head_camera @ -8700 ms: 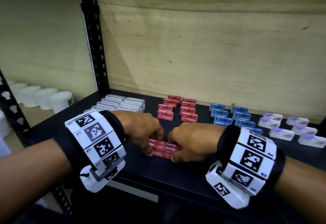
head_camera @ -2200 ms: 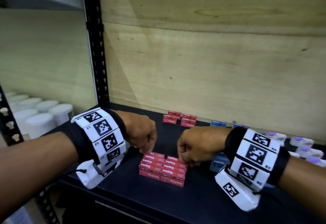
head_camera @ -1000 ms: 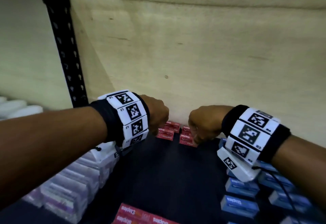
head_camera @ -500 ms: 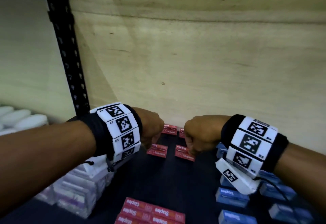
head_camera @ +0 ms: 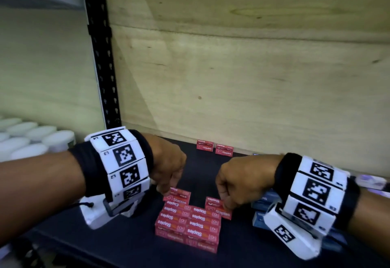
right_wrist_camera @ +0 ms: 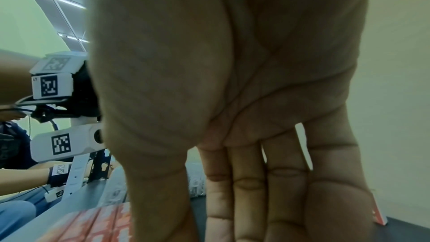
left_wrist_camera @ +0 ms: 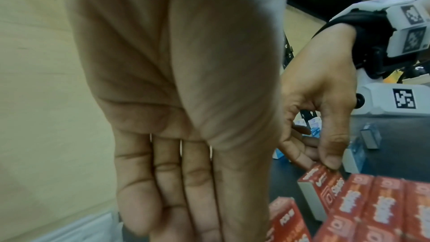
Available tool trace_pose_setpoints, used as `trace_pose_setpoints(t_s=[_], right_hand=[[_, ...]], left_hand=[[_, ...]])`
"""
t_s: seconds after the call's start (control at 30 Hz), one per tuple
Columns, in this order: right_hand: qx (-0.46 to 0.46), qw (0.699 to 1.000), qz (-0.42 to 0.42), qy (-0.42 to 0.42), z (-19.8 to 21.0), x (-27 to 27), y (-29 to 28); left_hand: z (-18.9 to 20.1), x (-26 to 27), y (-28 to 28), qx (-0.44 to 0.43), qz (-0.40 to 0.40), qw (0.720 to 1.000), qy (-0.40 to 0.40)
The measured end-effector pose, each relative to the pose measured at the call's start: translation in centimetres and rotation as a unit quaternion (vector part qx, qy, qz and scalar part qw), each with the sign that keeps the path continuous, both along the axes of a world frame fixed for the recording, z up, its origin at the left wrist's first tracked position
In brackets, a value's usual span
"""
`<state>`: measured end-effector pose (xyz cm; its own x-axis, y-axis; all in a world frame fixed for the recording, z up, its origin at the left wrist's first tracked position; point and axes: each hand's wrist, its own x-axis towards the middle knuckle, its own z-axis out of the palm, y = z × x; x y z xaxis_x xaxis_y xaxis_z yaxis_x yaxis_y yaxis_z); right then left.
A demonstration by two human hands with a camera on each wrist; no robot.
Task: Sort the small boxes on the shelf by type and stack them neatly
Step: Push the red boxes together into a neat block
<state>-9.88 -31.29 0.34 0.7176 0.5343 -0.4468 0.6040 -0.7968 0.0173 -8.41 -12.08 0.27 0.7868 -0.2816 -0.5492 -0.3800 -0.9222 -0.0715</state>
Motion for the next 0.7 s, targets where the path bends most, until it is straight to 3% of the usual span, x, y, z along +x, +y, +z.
trace_pose_setpoints(t_s=[0.7], right_hand=[[0.049, 0.997, -0.004, 0.051, -0.8, -0.7, 0.9]], left_hand=[[0.3, -1.9, -1.7, -0.031, 0.024, 0.999, 0.031]])
